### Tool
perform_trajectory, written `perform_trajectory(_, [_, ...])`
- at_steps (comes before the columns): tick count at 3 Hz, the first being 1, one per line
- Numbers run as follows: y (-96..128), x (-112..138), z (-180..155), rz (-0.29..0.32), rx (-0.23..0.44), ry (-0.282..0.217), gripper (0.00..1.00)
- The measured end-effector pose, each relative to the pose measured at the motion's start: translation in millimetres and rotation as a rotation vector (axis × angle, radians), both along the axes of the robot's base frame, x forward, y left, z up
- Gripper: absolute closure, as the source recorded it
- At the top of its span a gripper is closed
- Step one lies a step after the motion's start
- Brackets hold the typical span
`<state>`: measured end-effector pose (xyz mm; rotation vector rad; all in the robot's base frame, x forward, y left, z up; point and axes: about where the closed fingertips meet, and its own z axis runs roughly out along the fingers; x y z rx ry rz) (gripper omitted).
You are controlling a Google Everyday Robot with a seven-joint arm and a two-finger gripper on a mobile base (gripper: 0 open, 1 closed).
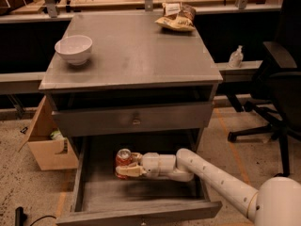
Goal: Place coke can into middle drawer
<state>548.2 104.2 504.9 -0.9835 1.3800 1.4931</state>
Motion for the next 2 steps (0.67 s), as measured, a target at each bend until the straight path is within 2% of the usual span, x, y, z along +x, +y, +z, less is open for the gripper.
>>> perform_trajectory(1, [13.2, -5.8, -33.1, 0.059, 0.009, -0.006, 0.82])
perform_trajectory(2, [19.0, -13.1, -55.7, 0.094, -0.060, -0.047, 0.59])
